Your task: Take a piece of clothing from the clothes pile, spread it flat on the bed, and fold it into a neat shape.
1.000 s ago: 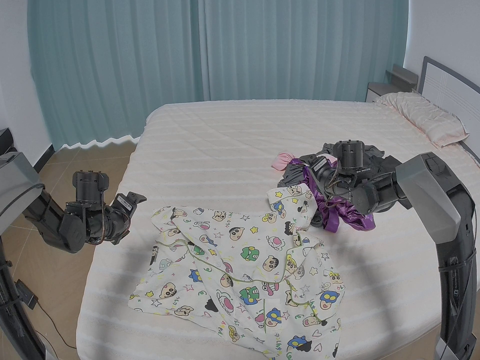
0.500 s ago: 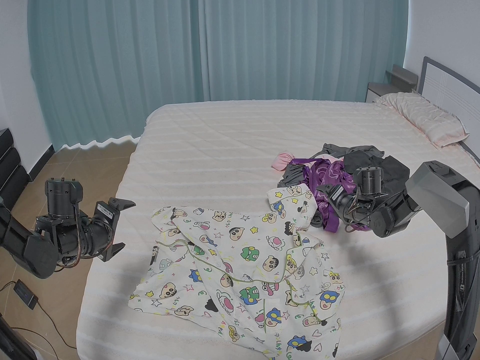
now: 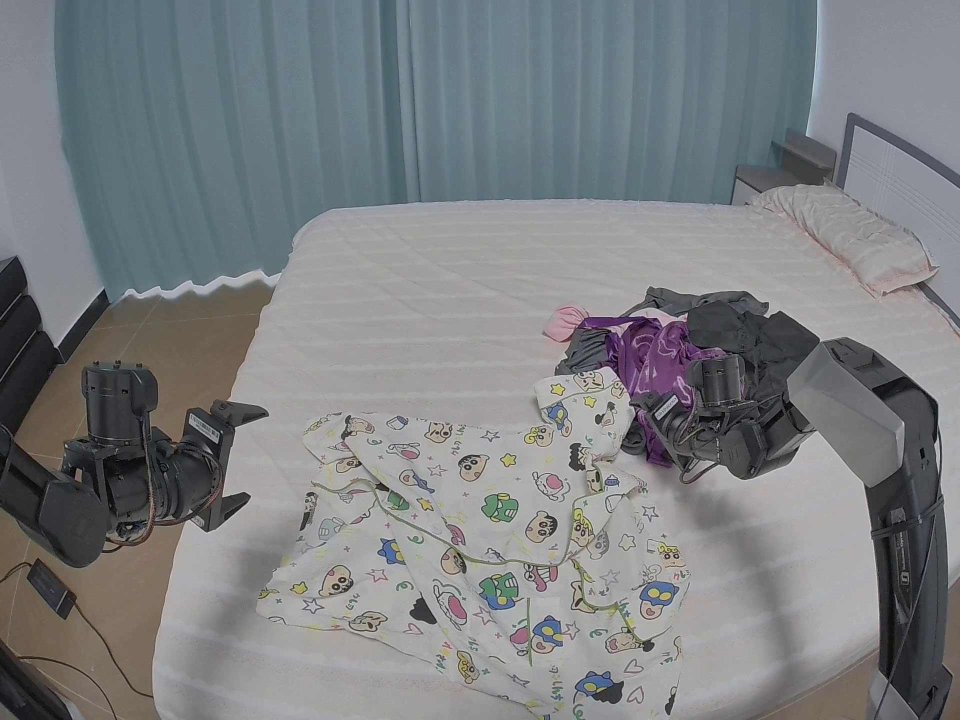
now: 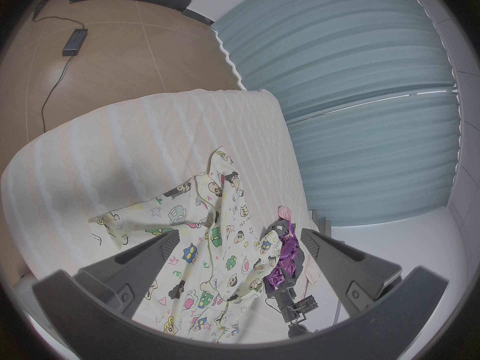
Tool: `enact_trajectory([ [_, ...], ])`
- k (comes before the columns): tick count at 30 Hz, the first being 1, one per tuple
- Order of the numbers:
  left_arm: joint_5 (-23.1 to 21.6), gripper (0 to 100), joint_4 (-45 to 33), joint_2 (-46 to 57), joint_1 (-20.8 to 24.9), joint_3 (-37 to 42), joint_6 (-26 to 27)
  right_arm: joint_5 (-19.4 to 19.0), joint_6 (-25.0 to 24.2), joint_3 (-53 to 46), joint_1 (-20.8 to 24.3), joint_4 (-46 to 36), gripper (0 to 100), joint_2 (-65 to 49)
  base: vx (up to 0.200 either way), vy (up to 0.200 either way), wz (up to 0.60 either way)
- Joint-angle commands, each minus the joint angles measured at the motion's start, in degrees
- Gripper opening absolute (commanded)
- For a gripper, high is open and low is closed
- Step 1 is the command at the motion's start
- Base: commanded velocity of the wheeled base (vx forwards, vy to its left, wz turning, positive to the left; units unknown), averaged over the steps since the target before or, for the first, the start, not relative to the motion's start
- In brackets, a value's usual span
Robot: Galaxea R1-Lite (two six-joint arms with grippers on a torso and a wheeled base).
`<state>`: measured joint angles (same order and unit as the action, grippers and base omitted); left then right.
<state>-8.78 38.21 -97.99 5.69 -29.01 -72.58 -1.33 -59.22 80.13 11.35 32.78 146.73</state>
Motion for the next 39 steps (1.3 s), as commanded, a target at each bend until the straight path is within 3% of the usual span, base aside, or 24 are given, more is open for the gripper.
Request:
enact_trajectory([
  [1,0.0,100,0.0,-0.2,-0.1,0.1,0.0,0.7,0.0,2.0,0.2,-0.5,100,3.1,0.000,0.000,0.00],
  [17,0.0,100,0.0,-0.4,-0.1,0.1,-0.1,3.3,0.2,2.8,0.1,-0.6,100,3.7,0.000,0.000,0.00],
  [22,0.0,100,0.0,-1.1,-0.1,0.1,-0.1,5.6,0.2,3.7,-0.5,-0.8,100,4.0,0.000,0.000,0.00],
  [30,0.1,100,0.0,-1.5,-0.1,0.1,-0.1,5.7,0.4,2.3,-1.1,-1.1,100,3.8,0.000,0.000,0.00],
  [39,0.1,100,0.0,-1.6,-0.1,0.0,-0.2,5.6,2.2,8.5,1.6,-7.2,100,5.8,0.000,0.000,0.00],
])
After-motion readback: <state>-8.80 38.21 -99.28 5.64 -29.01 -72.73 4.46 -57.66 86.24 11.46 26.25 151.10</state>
